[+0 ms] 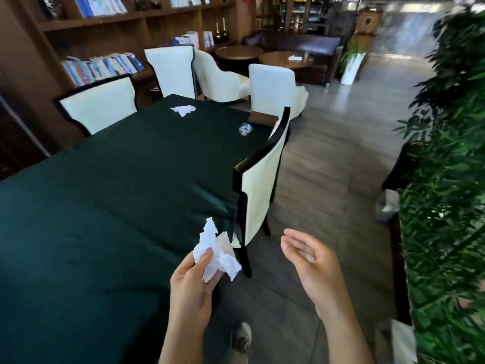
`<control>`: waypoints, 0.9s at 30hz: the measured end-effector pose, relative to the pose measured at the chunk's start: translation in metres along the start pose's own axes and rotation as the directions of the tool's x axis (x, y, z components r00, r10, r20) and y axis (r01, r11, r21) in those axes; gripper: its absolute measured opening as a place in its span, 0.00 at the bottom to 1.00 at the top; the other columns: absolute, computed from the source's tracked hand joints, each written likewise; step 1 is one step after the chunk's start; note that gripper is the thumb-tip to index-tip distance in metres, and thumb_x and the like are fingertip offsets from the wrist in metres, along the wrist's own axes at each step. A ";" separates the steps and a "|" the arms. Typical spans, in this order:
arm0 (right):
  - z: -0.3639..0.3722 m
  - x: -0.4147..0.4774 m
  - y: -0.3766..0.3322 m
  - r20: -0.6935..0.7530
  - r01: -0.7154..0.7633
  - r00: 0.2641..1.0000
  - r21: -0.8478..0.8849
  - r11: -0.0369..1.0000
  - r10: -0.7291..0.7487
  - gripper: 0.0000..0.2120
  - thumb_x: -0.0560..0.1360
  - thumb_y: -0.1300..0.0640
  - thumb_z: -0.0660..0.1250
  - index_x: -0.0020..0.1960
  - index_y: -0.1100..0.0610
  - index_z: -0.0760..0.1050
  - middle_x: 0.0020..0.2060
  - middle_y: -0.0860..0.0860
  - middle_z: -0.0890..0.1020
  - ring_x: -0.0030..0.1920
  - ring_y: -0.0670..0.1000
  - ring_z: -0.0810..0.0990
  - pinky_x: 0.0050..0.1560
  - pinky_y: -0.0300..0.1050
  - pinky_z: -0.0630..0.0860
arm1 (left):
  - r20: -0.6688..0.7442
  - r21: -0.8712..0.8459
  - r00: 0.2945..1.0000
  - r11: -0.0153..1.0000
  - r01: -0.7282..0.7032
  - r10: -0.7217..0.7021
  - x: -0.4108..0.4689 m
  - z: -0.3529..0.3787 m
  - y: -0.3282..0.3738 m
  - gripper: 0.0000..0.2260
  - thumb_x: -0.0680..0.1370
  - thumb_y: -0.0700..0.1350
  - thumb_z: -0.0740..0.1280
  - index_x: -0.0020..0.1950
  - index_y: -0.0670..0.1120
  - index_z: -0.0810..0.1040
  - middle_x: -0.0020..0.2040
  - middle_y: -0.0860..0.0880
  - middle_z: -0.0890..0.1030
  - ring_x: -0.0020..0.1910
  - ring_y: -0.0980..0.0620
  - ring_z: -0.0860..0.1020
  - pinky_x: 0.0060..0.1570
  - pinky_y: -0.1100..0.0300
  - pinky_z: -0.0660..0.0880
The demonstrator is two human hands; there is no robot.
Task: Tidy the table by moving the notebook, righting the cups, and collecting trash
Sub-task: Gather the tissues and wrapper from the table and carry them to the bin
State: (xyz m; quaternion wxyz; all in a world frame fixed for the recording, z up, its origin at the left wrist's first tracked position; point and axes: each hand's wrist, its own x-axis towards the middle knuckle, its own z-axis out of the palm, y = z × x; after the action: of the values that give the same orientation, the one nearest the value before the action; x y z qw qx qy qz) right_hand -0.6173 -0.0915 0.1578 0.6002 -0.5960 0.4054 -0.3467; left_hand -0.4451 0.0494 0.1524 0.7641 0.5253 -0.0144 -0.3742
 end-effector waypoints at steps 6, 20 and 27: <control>-0.010 0.107 -0.007 -0.077 -0.045 0.996 -0.053 0.998 0.041 0.08 0.77 0.54 0.76 0.55 0.46 0.86 0.49 0.36 0.88 0.52 0.36 0.85 0.47 0.23 0.75 | 0.076 0.122 0.997 0.992 -0.042 0.033 0.101 0.067 0.018 0.09 0.82 0.38 0.67 0.49 0.40 0.87 0.48 0.42 0.88 0.48 0.46 0.87 0.54 0.50 0.84; -0.075 0.306 -0.027 -0.271 -0.086 0.960 -0.067 0.994 0.065 0.10 0.76 0.51 0.75 0.55 0.38 0.84 0.50 0.38 0.88 0.53 0.38 0.86 0.57 0.42 0.78 | 0.147 0.096 0.986 0.991 -0.092 0.077 0.303 0.224 0.060 0.08 0.82 0.38 0.68 0.53 0.42 0.87 0.52 0.46 0.89 0.49 0.50 0.88 0.51 0.54 0.85; -0.121 0.418 -0.019 -0.236 -0.071 0.971 -0.098 0.993 0.046 0.10 0.76 0.51 0.75 0.56 0.38 0.84 0.50 0.38 0.88 0.53 0.36 0.85 0.56 0.40 0.77 | 0.092 0.059 0.987 0.989 -0.136 0.131 0.379 0.291 0.039 0.09 0.83 0.37 0.67 0.54 0.41 0.87 0.53 0.46 0.89 0.53 0.50 0.88 0.49 0.57 0.85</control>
State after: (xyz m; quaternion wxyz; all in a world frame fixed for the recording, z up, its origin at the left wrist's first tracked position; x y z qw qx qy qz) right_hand -0.5449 -0.5208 0.1509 0.5259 -0.5698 0.5085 -0.3745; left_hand -0.2716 -0.3972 0.1740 0.7686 0.5307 -0.0952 -0.3443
